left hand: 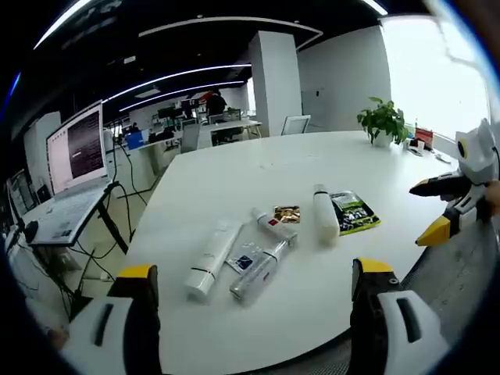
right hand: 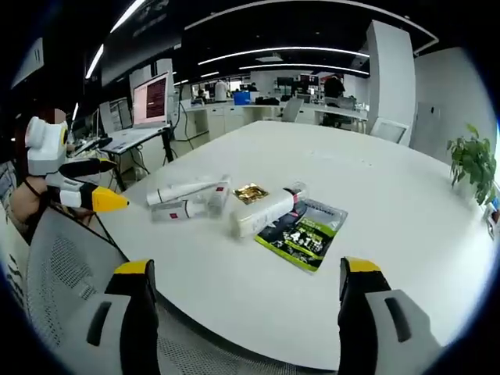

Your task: Arrange the skincare products in the storage area until every visible bottle or jar stands upright without overlapping.

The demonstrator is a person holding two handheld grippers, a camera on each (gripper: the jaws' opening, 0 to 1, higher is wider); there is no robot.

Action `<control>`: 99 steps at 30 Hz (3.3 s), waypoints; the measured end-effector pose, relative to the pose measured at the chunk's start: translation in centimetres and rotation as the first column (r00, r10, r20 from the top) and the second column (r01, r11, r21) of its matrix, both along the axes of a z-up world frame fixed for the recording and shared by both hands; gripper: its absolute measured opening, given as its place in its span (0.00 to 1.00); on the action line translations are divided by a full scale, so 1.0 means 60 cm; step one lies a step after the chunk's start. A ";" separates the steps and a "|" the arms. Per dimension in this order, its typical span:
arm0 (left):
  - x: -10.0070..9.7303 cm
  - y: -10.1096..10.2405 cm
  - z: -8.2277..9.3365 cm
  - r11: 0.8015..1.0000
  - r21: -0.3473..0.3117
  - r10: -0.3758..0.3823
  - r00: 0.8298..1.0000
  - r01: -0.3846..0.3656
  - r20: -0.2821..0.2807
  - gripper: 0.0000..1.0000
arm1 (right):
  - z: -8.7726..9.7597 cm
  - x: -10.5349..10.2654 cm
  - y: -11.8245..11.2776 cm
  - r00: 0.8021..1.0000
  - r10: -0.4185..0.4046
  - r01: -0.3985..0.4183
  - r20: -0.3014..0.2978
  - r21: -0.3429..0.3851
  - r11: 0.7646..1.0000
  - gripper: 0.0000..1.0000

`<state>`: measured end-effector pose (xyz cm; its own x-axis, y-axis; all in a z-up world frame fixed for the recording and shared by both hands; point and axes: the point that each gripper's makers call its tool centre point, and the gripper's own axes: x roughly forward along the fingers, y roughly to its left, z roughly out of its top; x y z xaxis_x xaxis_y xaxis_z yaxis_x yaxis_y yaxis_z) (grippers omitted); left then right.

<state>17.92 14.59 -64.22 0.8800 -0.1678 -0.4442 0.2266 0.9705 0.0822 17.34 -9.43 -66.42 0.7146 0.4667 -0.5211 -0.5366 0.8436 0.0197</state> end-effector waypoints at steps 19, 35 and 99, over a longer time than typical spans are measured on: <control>0.000 -0.001 0.003 1.000 0.018 -0.007 1.000 0.007 -0.001 0.99 | 0.003 -0.002 0.006 0.999 0.033 -0.033 0.015 -0.001 0.999 0.99; 0.000 -0.004 0.001 1.000 -0.010 -0.019 1.000 0.019 -0.005 0.99 | 0.001 -0.004 0.004 1.000 0.028 -0.028 0.006 -0.004 1.000 0.99; 0.091 -0.113 0.012 0.940 0.033 -0.336 0.939 0.339 -0.076 0.98 | 0.025 0.007 0.021 0.996 0.084 -0.085 0.016 0.026 0.996 0.96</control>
